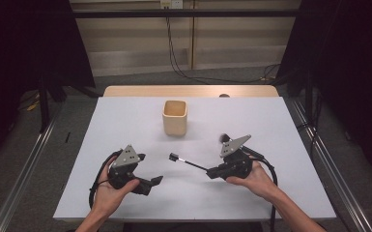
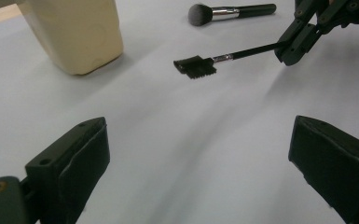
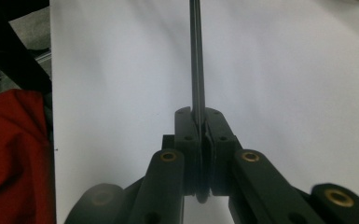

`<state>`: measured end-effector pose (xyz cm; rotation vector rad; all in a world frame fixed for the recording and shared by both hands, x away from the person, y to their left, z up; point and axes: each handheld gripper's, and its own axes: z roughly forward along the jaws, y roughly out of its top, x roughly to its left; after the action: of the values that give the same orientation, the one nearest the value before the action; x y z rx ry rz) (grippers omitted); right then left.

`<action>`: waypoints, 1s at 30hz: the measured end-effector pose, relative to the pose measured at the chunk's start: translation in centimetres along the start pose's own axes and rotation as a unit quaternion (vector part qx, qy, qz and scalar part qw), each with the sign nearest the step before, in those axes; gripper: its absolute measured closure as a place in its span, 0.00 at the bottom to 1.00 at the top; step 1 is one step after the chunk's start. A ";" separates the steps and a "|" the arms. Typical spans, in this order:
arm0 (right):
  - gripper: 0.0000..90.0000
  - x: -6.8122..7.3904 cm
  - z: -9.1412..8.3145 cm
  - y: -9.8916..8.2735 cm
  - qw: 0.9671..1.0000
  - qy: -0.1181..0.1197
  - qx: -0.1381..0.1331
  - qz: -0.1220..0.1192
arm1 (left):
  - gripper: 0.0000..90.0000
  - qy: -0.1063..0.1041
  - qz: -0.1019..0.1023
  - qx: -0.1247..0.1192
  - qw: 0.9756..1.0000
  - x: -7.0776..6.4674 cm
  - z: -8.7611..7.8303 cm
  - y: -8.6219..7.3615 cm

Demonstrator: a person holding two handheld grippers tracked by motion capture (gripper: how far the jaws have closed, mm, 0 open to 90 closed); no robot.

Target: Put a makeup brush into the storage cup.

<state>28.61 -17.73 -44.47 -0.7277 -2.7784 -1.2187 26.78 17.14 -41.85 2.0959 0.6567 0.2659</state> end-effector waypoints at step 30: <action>0.96 0.8 -0.2 -1.3 0.982 -0.007 -0.190 -0.006 | 0.05 0.005 -0.011 -0.043 0.999 -0.2 -0.1 -1.2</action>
<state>27.30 -18.27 -45.08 -0.7376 -2.5892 -1.7791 26.16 17.68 -42.74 2.0056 0.6621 0.2876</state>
